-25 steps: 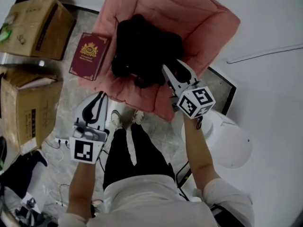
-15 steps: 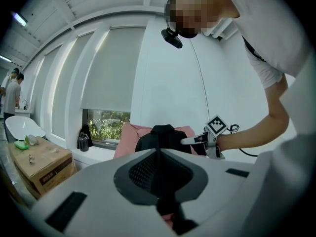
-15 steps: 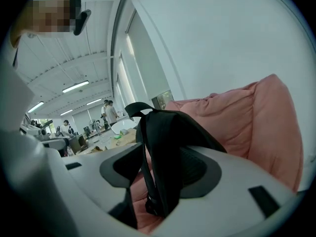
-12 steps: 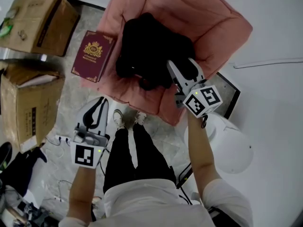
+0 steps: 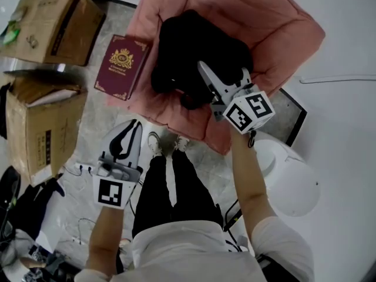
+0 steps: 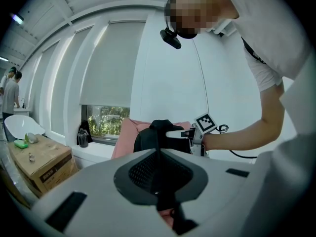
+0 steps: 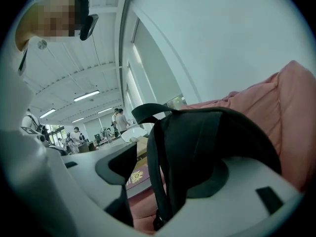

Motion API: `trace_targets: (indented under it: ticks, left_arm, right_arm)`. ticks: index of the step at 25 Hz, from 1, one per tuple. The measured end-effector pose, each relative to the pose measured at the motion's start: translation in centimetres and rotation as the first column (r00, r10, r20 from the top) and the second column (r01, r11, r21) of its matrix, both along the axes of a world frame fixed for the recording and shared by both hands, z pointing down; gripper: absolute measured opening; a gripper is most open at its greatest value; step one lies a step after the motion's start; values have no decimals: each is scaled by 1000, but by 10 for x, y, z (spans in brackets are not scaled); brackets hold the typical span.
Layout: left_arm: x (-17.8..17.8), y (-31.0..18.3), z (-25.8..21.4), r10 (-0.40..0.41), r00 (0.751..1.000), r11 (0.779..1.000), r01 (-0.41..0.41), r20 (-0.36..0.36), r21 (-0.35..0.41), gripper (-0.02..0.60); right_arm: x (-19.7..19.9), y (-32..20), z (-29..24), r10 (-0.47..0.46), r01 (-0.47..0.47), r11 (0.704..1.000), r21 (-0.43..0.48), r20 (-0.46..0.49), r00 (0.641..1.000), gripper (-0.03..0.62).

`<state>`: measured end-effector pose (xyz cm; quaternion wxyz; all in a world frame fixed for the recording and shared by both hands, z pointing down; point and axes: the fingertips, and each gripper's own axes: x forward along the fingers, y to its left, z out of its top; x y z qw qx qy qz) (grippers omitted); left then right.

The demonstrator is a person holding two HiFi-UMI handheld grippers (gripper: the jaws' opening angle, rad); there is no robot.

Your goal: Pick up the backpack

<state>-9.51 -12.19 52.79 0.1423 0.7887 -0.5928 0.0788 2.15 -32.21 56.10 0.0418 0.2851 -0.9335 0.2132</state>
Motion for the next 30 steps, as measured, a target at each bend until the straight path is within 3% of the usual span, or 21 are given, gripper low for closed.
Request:
trace_targets:
  ticks: [4, 9, 13, 16, 18, 20, 30]
  left_arm:
    - [-2, 7, 0, -7, 1000, 1000, 8, 5, -18, 38]
    - [-12, 18, 1, -27, 999, 999, 28, 27, -44, 38]
    - [-17, 20, -1, -34, 999, 999, 35, 37, -38, 38]
    - [-17, 21, -5, -28, 999, 999, 30, 42, -36, 38]
    - [-18, 22, -6, -30, 999, 999, 32, 43, -34, 38]
    - [-18, 24, -6, -35, 998, 999, 36, 43, -32, 38]
    - [-9, 35, -13, -20, 999, 1000, 20, 36, -20, 37]
  right_arm:
    - [-5, -8, 4, -4, 4, 1000, -5, 46, 999, 298]
    - [-15, -16, -22, -18, 23, 999, -23, 192, 981, 298]
    - [-22, -27, -16, -12, 8, 999, 33, 125, 992, 283]
    - [-24, -35, -2, 21, -25, 997, 73, 53, 998, 163]
    - [-24, -41, -1, 50, -53, 997, 59, 57, 997, 131]
    - [-23, -45, -1, 75, -78, 996, 38, 71, 995, 55]
    - [-29, -28, -21, -23, 16, 997, 75, 96, 995, 32]
